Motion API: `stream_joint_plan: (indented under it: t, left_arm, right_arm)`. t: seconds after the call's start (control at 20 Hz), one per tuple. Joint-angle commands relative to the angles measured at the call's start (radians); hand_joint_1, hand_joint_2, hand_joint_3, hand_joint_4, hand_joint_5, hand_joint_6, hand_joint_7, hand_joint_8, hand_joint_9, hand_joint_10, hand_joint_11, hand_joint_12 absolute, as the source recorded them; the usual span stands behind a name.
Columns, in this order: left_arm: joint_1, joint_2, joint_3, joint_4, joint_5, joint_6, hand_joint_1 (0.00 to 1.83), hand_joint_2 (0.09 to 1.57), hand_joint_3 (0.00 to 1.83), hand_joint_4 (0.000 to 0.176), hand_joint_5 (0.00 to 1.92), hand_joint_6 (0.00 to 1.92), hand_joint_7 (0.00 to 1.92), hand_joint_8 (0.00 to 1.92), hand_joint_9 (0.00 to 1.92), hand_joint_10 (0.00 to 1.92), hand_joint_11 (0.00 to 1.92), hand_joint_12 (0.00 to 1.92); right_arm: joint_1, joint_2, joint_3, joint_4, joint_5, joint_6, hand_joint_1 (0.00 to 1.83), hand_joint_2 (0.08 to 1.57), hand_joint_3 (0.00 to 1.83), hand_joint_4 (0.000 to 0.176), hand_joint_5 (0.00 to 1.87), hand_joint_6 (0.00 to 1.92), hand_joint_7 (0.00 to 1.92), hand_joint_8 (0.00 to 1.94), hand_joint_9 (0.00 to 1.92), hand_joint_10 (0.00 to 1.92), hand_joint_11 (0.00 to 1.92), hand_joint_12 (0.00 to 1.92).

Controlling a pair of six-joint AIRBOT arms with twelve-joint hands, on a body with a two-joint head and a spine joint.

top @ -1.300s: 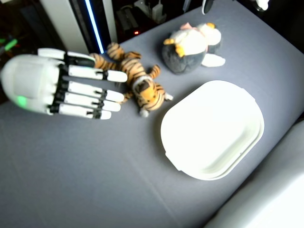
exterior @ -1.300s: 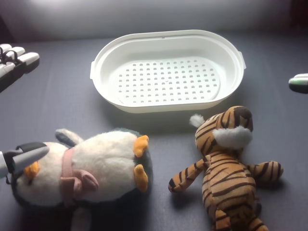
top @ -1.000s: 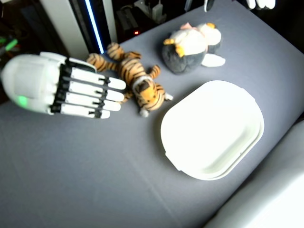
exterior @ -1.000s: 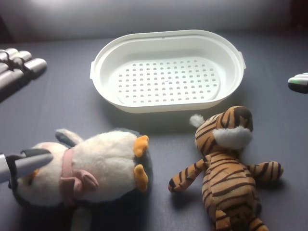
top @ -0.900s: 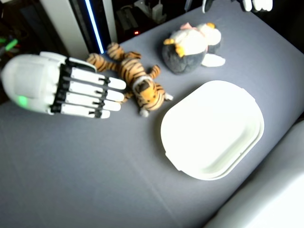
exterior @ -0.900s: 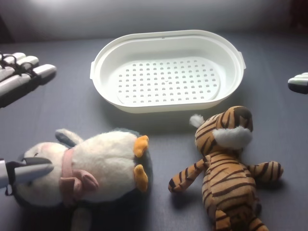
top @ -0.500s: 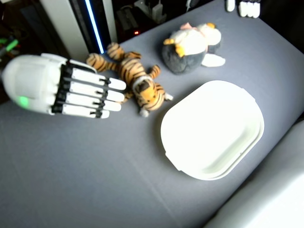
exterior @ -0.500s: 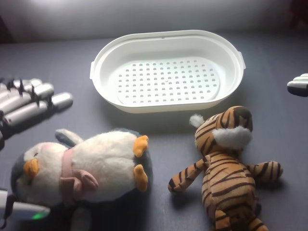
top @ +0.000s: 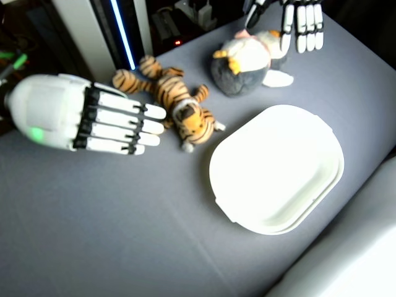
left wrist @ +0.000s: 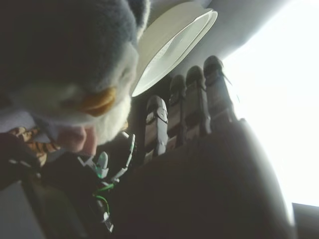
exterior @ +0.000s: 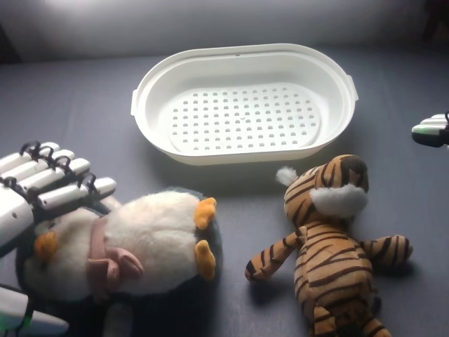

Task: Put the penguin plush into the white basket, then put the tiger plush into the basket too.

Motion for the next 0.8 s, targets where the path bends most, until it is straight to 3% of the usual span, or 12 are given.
stream_joint_plan:
  t: [0.0,0.2,0.25,0.3,0.35,0.4,0.45,0.5,0.55,0.7,0.75]
  left_arm:
    - [-0.017,-0.007,0.009,-0.009,-0.069,0.022,0.7,0.69,0.0,0.176,0.12,0.0,0.08,0.0,0.01,0.0,0.0,0.0]
    - [-0.059,-0.046,0.03,-0.019,-0.018,0.059,0.76,0.75,0.0,0.176,0.2,0.01,0.16,0.01,0.16,0.02,0.1,0.05]
    - [-0.066,-0.057,0.036,-0.02,-0.008,0.061,0.83,0.79,0.0,0.161,0.33,0.01,0.27,0.01,0.29,0.03,0.23,0.13]
    - [-0.07,-0.065,0.041,-0.022,-0.002,0.061,0.98,0.96,0.02,0.0,0.78,0.05,0.75,0.3,0.52,0.82,0.36,1.17]
    - [-0.072,-0.072,0.044,-0.022,0.005,0.062,1.14,1.04,0.01,0.0,1.05,0.59,0.86,0.88,0.59,1.45,0.44,1.69]
    - [-0.072,-0.077,0.046,-0.028,0.003,0.062,1.18,1.05,0.0,0.0,1.1,0.72,0.98,1.07,0.76,1.6,0.65,1.81]
    - [-0.073,-0.08,0.046,-0.032,0.0,0.062,1.18,1.06,0.0,0.0,1.11,0.74,0.99,1.06,0.83,1.52,0.77,1.76]
    - [-0.075,-0.084,0.048,-0.035,-0.004,0.062,1.25,1.09,0.0,0.0,1.11,0.58,0.99,1.19,0.87,1.37,0.77,1.67]
    - [-0.078,-0.088,0.052,-0.036,-0.004,0.062,1.27,1.09,0.0,0.0,1.11,0.54,1.0,1.2,0.89,1.29,0.79,1.62]
    - [-0.098,-0.099,0.068,-0.041,-0.006,0.061,1.27,1.1,0.0,0.0,1.13,0.45,0.96,1.27,0.89,1.31,0.8,1.67]
    - [-0.115,-0.097,0.073,-0.035,-0.017,0.051,1.18,1.07,0.0,0.0,1.11,0.7,0.9,1.11,0.85,1.39,0.76,1.77]
  right_arm:
    - [0.01,0.0,0.007,0.025,0.122,0.01,0.92,1.26,0.0,0.0,0.42,0.0,0.41,0.0,0.38,0.0,0.37,0.06]
    - [0.01,-0.002,0.01,0.025,0.115,0.014,0.82,1.27,0.0,0.0,0.42,0.0,0.41,0.0,0.39,0.0,0.39,0.05]
    - [0.009,-0.005,0.013,0.025,0.113,0.02,0.81,1.27,0.0,0.0,0.41,0.0,0.42,0.0,0.39,0.0,0.4,0.05]
    - [0.009,-0.007,0.016,0.025,0.112,0.026,0.82,1.27,0.0,0.0,0.41,0.0,0.42,0.0,0.4,0.0,0.41,0.05]
    - [0.009,-0.008,0.017,0.025,0.112,0.028,0.82,1.27,0.0,0.0,0.41,0.0,0.42,0.0,0.41,0.01,0.43,0.06]
    - [0.009,-0.008,0.017,0.025,0.112,0.029,0.82,1.27,0.0,0.0,0.41,0.0,0.42,0.0,0.41,0.01,0.43,0.06]
    - [0.009,-0.008,0.017,0.025,0.112,0.03,0.85,1.27,0.0,0.0,0.41,0.0,0.43,0.0,0.42,0.01,0.44,0.06]
    - [0.008,-0.008,0.016,0.025,0.112,0.031,0.86,1.27,0.0,0.0,0.41,0.0,0.44,0.01,0.43,0.01,0.43,0.05]
    - [0.008,-0.008,0.016,0.026,0.112,0.031,0.86,1.27,0.0,0.0,0.41,0.0,0.44,0.01,0.43,0.01,0.43,0.05]
    - [0.007,-0.009,0.017,0.027,0.109,0.033,0.9,1.27,0.0,0.0,0.43,0.0,0.46,0.01,0.46,0.01,0.46,0.06]
    - [0.007,-0.009,0.018,0.027,0.108,0.033,0.9,1.27,0.0,0.0,0.43,0.0,0.47,0.01,0.47,0.02,0.49,0.07]
